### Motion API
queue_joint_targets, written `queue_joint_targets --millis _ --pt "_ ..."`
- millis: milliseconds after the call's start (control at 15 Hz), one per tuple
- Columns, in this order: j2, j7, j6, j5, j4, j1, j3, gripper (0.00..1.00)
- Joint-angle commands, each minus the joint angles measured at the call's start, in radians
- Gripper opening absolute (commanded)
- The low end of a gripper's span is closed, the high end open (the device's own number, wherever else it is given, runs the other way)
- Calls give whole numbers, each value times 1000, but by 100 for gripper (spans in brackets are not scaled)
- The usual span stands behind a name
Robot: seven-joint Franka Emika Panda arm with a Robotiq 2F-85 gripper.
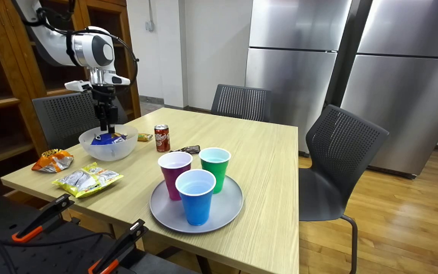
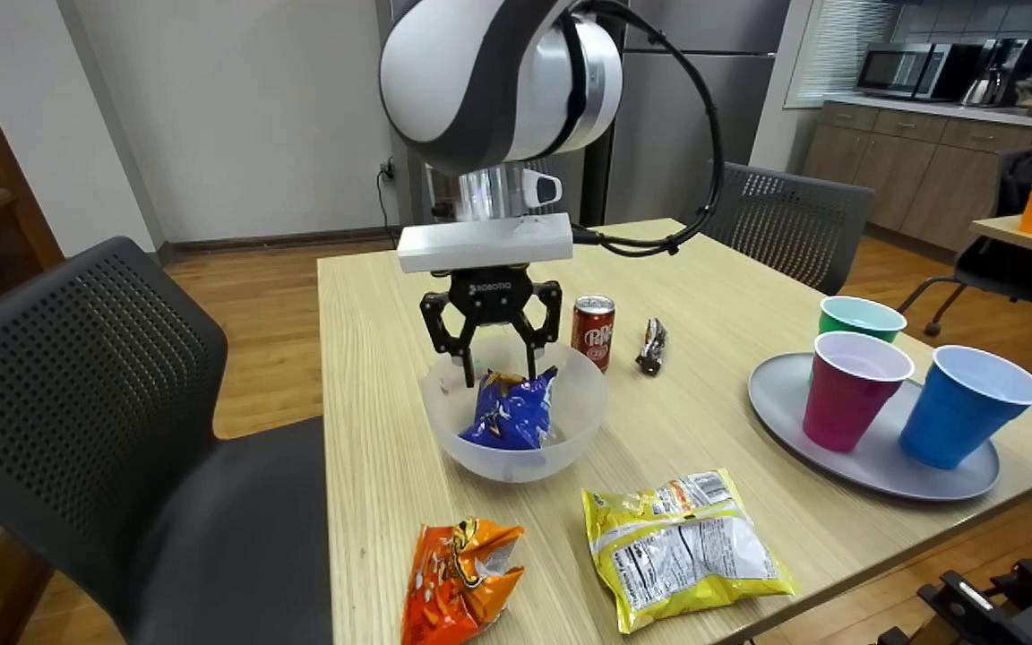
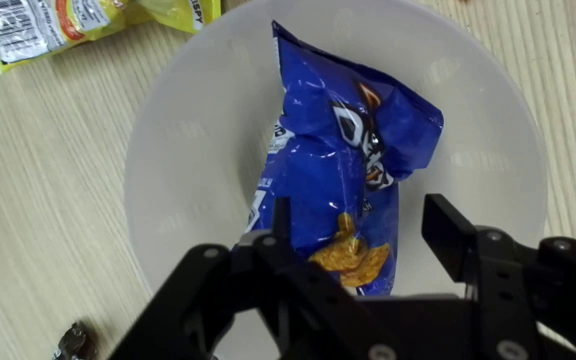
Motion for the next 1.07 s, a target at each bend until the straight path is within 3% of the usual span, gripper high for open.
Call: queue_joint_targets --millis 0,1000 --pt "-91 23 9 -11 -76 5 2 99" --pt "-352 -26 45 -55 -375 -21 29 100"
